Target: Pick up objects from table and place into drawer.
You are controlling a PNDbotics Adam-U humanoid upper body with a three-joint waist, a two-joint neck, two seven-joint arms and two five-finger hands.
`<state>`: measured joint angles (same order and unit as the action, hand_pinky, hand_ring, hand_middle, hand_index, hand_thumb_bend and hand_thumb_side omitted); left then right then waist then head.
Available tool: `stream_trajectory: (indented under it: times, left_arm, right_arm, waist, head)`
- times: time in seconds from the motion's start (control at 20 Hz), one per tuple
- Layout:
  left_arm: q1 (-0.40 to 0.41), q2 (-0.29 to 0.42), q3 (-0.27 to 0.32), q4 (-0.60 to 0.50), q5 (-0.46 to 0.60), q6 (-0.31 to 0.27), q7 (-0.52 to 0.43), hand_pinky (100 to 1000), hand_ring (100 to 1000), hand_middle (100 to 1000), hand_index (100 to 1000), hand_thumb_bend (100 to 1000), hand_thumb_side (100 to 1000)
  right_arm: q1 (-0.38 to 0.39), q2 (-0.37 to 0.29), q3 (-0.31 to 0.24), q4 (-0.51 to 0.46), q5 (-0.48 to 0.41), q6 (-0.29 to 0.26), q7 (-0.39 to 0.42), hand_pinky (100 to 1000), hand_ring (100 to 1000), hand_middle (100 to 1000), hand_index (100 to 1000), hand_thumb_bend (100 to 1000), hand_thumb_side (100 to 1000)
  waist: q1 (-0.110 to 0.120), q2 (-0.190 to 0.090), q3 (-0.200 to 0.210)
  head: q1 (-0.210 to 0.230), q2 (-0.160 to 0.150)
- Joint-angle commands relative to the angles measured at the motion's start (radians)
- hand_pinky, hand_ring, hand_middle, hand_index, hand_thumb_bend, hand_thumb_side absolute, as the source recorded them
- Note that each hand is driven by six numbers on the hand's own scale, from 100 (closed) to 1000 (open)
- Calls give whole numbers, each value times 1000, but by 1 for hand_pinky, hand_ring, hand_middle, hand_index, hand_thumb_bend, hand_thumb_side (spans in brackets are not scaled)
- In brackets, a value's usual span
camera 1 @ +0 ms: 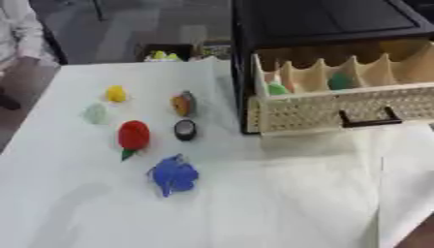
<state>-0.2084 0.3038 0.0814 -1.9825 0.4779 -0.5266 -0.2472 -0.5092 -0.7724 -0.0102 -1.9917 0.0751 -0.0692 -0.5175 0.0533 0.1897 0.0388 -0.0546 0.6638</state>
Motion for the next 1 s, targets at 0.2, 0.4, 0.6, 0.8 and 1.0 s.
stream_trajectory:
  times: [0.2, 0.4, 0.6, 0.8, 1.0]
  left_arm:
    - [-24, 109, -7, -18, -28, -58, 13, 519, 624, 686, 870, 100, 736]
    - [-30, 157, -7, -18, -73, -84, 31, 514, 625, 693, 878, 100, 713]
    - [-38, 203, -6, -18, -132, -95, 70, 503, 624, 697, 885, 100, 671]
    - [-44, 243, -7, -18, -209, -98, 127, 496, 623, 688, 882, 100, 650]
    - [-46, 247, -17, -18, -249, -100, 162, 496, 623, 688, 882, 100, 650]
  right_arm:
    - [15, 33, -31, -8, 47, -47, -2, 262, 577, 508, 798, 357, 706]
    - [36, 62, -48, -8, 63, -70, -10, 273, 583, 515, 802, 348, 703]
    - [54, 83, -63, -8, 72, -89, -18, 280, 585, 520, 801, 334, 698]
    - [71, 100, -75, -8, 80, -102, -28, 283, 586, 521, 802, 325, 695]
    - [73, 103, -77, -8, 81, -105, -30, 283, 586, 521, 802, 325, 695]
  waist:
    - [-4, -6, -12]
    - [-10, -1, -26]
    - [-15, 3, -37]
    - [-21, 7, -46]
    - [-21, 7, -47]
  head:
    - [-13, 38]
    - [-23, 45]
    - [-39, 34]
    - [-46, 19]
    - [-46, 17]
